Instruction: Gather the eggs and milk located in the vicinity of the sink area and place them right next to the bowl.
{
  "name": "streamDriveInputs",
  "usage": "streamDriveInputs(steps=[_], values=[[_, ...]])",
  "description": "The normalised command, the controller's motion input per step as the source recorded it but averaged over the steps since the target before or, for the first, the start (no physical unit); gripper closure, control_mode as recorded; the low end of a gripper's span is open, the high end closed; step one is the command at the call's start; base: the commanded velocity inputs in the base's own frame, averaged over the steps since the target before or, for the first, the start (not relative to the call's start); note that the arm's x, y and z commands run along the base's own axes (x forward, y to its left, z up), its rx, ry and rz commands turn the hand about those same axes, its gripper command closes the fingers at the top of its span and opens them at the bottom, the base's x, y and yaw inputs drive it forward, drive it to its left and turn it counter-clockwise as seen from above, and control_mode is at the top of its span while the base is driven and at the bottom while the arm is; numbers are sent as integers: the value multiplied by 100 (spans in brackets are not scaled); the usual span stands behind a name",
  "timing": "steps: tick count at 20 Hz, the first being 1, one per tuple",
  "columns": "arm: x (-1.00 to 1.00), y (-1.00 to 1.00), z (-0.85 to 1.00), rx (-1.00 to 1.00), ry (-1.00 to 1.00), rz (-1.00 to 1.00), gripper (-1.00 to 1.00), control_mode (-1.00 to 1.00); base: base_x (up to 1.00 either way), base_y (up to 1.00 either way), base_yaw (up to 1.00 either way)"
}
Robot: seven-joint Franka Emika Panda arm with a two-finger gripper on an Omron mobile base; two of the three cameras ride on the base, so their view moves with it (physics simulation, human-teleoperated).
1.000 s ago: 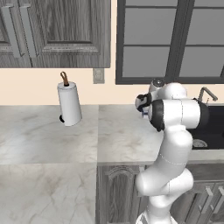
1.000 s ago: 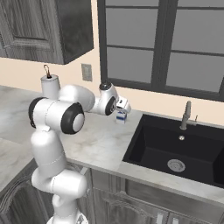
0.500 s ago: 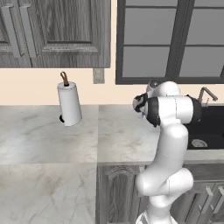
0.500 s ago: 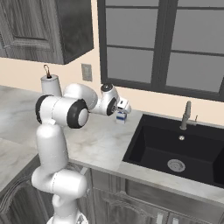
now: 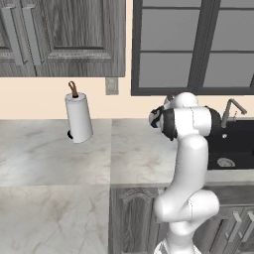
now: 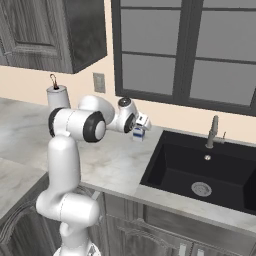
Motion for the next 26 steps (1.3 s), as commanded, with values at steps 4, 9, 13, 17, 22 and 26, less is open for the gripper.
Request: streamDriveInputs(steps=[4, 9, 13, 17, 22, 26], values=[[26, -10, -19, 0, 0, 0, -100, -100, 0, 0, 0], [25, -10, -18, 0, 0, 0, -100, -100, 0, 0, 0], [14, -4, -12, 0, 0, 0, -100, -100, 0, 0, 0], [0, 0, -8, 0, 0, 0, 100, -100, 0, 0, 0], [0, -1, -18, 0, 2, 0, 100, -100, 0, 0, 0], [0, -3, -20, 0, 3, 0, 100, -100, 0, 0, 0]])
